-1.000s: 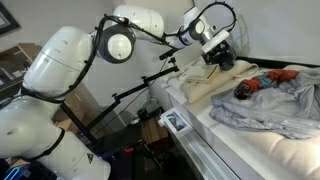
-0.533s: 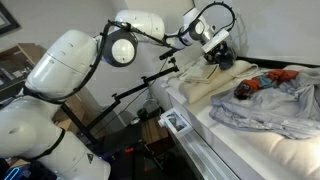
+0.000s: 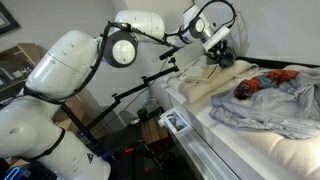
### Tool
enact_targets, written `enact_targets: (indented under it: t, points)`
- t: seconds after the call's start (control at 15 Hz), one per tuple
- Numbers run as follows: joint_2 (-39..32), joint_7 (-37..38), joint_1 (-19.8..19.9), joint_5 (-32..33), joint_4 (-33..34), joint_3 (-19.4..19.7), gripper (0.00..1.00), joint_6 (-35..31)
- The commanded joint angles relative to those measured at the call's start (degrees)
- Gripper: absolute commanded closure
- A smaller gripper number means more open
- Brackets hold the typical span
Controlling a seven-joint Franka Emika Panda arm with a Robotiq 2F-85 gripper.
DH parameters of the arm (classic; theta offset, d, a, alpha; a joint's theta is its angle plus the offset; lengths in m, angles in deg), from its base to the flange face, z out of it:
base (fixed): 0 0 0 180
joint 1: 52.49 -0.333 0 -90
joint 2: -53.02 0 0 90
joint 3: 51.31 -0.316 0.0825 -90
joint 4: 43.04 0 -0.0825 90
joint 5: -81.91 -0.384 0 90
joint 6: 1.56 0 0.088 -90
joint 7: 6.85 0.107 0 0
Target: Put the socks on the grey bag
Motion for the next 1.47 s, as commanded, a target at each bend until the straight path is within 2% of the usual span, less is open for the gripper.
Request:
enact_targets:
  t: [0.0, 0.2, 0.4, 0.53, 0.8, 0.87, 0.93, 1.07, 1.4]
  points:
    - [3.04, 2.39, -0.96, 0.91, -1.64, 0.71, 0.96, -2.15]
    - [7.29, 4.99, -1.56, 1.36, -6.26, 0.83, 0.96, -7.14]
    - [12.22, 12.94, -2.51, 2.23, -12.1, 2.9, 0.96, -13.81]
    - [15.97, 19.68, -2.96, 3.2, -17.18, 5.08, 0.96, -17.75]
    - [21.31, 33.31, -4.03, 4.34, -26.69, 12.27, 0.96, -22.73]
    - [15.66, 26.64, -3.15, 2.33, -17.76, 8.76, 0.85, -19.98]
    - [16.8, 28.92, -3.23, 2.52, -20.0, 10.32, 0.85, -20.85]
    - [17.93, 31.14, -2.47, 3.73, -22.07, 10.45, 0.85, -21.08]
    - [18.5, 31.44, -2.85, 3.8, -23.01, 10.44, 0.85, -21.09]
